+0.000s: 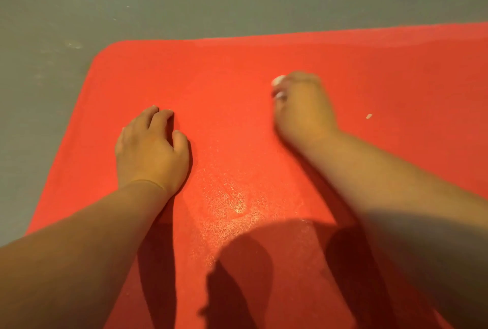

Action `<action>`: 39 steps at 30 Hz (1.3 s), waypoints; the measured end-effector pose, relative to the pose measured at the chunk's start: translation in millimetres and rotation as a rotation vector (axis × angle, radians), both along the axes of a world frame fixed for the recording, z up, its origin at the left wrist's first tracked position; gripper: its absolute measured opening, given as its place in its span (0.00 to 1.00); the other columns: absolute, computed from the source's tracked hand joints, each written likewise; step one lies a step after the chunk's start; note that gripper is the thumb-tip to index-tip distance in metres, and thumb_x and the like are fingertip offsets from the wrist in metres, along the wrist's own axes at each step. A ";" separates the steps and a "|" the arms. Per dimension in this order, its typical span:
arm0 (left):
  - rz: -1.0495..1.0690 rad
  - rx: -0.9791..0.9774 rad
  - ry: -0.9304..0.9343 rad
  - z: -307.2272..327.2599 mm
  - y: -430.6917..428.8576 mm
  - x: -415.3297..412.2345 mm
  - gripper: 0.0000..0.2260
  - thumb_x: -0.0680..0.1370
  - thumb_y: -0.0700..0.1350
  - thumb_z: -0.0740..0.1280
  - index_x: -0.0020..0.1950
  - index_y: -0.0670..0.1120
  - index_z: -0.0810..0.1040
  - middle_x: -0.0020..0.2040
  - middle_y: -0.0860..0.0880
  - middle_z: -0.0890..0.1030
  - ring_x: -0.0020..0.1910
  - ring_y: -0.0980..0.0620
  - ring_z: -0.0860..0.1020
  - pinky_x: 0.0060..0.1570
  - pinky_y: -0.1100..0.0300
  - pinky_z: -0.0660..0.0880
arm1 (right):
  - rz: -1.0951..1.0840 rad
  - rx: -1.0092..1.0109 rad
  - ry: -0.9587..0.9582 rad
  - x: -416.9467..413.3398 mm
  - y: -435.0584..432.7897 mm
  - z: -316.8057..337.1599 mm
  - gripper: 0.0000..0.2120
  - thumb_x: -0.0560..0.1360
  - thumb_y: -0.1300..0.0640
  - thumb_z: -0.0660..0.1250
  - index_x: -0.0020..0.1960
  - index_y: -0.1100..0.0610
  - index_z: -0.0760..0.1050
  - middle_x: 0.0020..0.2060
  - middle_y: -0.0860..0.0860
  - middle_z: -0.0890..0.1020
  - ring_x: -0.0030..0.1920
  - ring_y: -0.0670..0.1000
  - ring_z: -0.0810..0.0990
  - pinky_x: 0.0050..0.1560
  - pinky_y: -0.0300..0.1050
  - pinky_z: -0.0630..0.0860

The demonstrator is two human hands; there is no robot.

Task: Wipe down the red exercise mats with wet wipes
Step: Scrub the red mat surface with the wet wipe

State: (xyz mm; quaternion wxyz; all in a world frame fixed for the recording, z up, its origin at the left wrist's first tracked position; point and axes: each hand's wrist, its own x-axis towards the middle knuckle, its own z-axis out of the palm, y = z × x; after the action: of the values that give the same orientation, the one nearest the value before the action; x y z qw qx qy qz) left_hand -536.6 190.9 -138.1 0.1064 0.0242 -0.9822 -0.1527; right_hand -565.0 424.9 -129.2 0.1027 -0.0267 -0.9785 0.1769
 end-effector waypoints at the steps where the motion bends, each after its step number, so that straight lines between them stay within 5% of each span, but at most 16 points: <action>1: 0.001 0.002 0.006 -0.3 0.2 -0.2 0.23 0.73 0.50 0.55 0.65 0.47 0.75 0.69 0.45 0.72 0.67 0.43 0.68 0.68 0.49 0.61 | 0.105 -0.045 -0.013 7.9 -25.1 -2.4 0.14 0.75 0.65 0.59 0.56 0.58 0.79 0.56 0.56 0.79 0.58 0.57 0.74 0.60 0.44 0.67; 6: 0.011 0.004 0.009 -2.7 -1.1 -0.4 0.23 0.72 0.50 0.55 0.65 0.46 0.75 0.68 0.45 0.72 0.67 0.43 0.68 0.67 0.50 0.61 | 0.510 0.087 0.011 7.7 -42.8 1.9 0.12 0.77 0.61 0.59 0.55 0.56 0.80 0.52 0.54 0.80 0.56 0.56 0.74 0.57 0.46 0.67; 12: -0.002 -0.037 -0.013 -1.0 -0.7 -0.9 0.24 0.73 0.52 0.54 0.67 0.49 0.74 0.67 0.45 0.73 0.65 0.42 0.68 0.67 0.48 0.62 | -0.203 0.098 -0.035 -46.4 37.6 12.1 0.13 0.76 0.64 0.58 0.55 0.63 0.79 0.53 0.64 0.79 0.55 0.62 0.77 0.54 0.50 0.70; 18: 0.034 -0.055 -0.003 -3.4 -1.4 -4.9 0.19 0.76 0.55 0.57 0.64 0.54 0.77 0.62 0.49 0.77 0.60 0.43 0.71 0.61 0.48 0.67 | 0.466 -0.007 -0.041 -14.0 -80.2 2.6 0.11 0.75 0.62 0.60 0.52 0.60 0.79 0.55 0.56 0.80 0.57 0.57 0.76 0.59 0.48 0.69; 20: 0.043 -0.049 0.023 -3.4 -2.1 -8.2 0.15 0.77 0.53 0.60 0.61 0.54 0.79 0.58 0.49 0.78 0.57 0.42 0.72 0.57 0.48 0.68 | 0.537 0.045 -0.032 -16.5 -68.6 4.9 0.12 0.77 0.60 0.59 0.55 0.59 0.79 0.54 0.55 0.80 0.57 0.57 0.75 0.59 0.49 0.69; 26: 0.014 -0.077 0.082 -0.4 0.3 -46.6 0.11 0.76 0.47 0.62 0.41 0.41 0.77 0.43 0.40 0.74 0.45 0.38 0.72 0.43 0.47 0.69 | -0.184 0.093 -0.067 -52.7 28.9 15.2 0.13 0.76 0.63 0.60 0.56 0.62 0.80 0.55 0.63 0.80 0.56 0.61 0.77 0.54 0.47 0.70; 30: 0.008 -0.058 0.084 -2.9 -3.0 -55.1 0.09 0.75 0.44 0.62 0.50 0.43 0.78 0.52 0.40 0.76 0.52 0.38 0.72 0.51 0.47 0.68 | 0.220 -0.070 0.002 -33.3 -49.9 0.0 0.14 0.75 0.63 0.59 0.58 0.58 0.78 0.59 0.56 0.79 0.60 0.55 0.75 0.62 0.40 0.63; 33: -0.033 0.031 0.030 -3.8 -3.8 -55.3 0.17 0.75 0.41 0.61 0.63 0.43 0.76 0.67 0.43 0.73 0.67 0.42 0.69 0.65 0.50 0.63 | 0.579 0.006 0.004 -22.8 -83.5 -0.7 0.12 0.77 0.61 0.59 0.55 0.58 0.79 0.55 0.54 0.80 0.57 0.56 0.75 0.61 0.46 0.66; 35: -0.047 0.038 -0.008 -5.0 -5.1 -57.8 0.20 0.76 0.41 0.60 0.69 0.43 0.72 0.72 0.43 0.69 0.72 0.45 0.65 0.71 0.52 0.59 | 0.464 0.058 -0.050 -46.1 -53.0 4.7 0.13 0.77 0.60 0.60 0.56 0.57 0.79 0.54 0.56 0.80 0.56 0.56 0.76 0.58 0.46 0.70; 39: -0.053 0.029 -0.061 -4.1 -5.0 -61.4 0.22 0.78 0.41 0.57 0.73 0.43 0.67 0.75 0.44 0.64 0.75 0.47 0.59 0.74 0.51 0.54 | -0.145 0.160 -0.127 -79.2 36.9 23.5 0.12 0.78 0.63 0.60 0.56 0.63 0.79 0.55 0.65 0.80 0.56 0.63 0.77 0.55 0.50 0.71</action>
State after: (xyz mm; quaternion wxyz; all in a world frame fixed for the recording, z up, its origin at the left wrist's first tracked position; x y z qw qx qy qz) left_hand -598.0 186.0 -142.2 0.0719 0.0044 -0.9830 -0.1687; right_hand -644.2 461.8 -105.6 0.0548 -0.1003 -0.9895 0.0882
